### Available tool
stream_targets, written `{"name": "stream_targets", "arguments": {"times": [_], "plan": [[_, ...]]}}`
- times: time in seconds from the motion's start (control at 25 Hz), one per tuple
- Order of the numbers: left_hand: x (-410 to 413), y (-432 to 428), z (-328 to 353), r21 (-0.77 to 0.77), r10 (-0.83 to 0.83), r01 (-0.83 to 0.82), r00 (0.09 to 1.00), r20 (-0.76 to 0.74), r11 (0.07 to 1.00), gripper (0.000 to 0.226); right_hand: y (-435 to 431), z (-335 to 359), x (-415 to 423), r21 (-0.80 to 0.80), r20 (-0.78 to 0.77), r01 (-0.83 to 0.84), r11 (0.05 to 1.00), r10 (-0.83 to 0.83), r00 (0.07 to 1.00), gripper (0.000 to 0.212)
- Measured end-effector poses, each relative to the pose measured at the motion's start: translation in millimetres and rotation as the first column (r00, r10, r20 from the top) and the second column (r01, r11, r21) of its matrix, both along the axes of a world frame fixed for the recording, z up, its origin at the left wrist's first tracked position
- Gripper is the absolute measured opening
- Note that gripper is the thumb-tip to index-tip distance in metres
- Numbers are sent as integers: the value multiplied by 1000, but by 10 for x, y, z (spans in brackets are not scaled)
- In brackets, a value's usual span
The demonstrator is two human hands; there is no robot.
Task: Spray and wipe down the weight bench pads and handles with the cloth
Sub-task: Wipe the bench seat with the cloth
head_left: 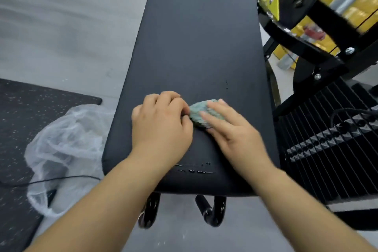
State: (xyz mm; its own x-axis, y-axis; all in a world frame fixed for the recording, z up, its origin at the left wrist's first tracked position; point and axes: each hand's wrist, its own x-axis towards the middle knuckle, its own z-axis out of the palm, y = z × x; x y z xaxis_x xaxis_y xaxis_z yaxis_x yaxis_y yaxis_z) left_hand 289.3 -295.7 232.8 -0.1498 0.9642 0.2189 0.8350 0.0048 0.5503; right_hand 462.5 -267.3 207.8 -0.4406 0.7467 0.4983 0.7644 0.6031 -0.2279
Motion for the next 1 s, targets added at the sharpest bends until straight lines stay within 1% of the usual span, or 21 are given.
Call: {"name": "stream_targets", "arguments": {"times": [0.04,0.08,0.16,0.2,0.28,0.32,0.4,0.44,0.48,0.52,0.56,0.6,0.68,0.72,0.76,0.8,0.84,0.88,0.92,1.0], "plan": [[-16,-23,-43,36,-32,34,998,-59,999,22,110,28,168,5,-14,35,999,-35,999,30],[-26,-51,-82,82,-53,63,992,-118,995,24,238,68,302,-22,-54,127,992,-128,990,28],[-19,-86,-173,97,-71,93,977,-202,991,24,551,151,393,-106,-117,319,942,-330,937,31],[-30,-77,-186,112,-62,89,971,-231,990,25,717,207,318,-124,-115,367,922,-381,917,32],[-15,-85,-168,95,-86,111,968,-234,989,32,807,273,-8,-98,-63,404,909,-411,909,34],[-40,-80,-144,80,-107,126,972,-207,989,40,753,267,-191,-93,-61,374,923,-380,923,35],[-151,-61,-146,102,-132,148,980,-149,984,51,470,192,-344,-54,-42,195,979,-197,979,33],[-205,-56,-149,122,-148,162,983,-110,979,48,290,147,-290,-60,-30,91,994,-93,995,31],[-260,-49,-133,136,-165,173,984,-67,976,41,173,122,-153,-75,-11,9,997,-10,1000,29],[-294,-57,-128,144,-180,181,983,-23,973,34,163,134,45,-81,0,-33,996,33,999,27],[-323,-71,-120,146,-195,191,981,15,971,31,252,182,242,-97,-14,12,995,-14,1000,26],[-347,-90,-119,148,-209,199,977,50,969,31,395,229,392,-133,-43,132,982,-139,989,26],[-371,-108,-93,162,-216,198,971,103,967,31,796,294,439,-189,-64,379,906,-397,916,31],[-369,-114,-84,161,-216,197,970,112,967,31,957,306,275,-167,-48,448,878,-461,886,33],[-348,-114,-67,158,-212,192,969,124,969,31,1023,328,19,-139,-36,460,877,-469,883,35],[-323,-111,-50,151,-201,180,970,135,972,31,993,333,-249,-123,-42,423,898,-431,902,37],[-308,-96,-40,150,-182,159,971,154,976,32,895,290,-472,-108,-54,340,934,-347,936,37],[-298,-76,-29,153,-157,129,971,183,980,31,753,247,-584,-91,-40,224,970,-229,973,37],[-292,-57,-17,157,-135,103,967,216,982,31,590,224,-559,-104,-17,85,991,-87,996,35],[-281,-31,-10,155,-111,73,961,252,985,30,350,224,-263,-139,72,-150,979,161,984,31]]}}
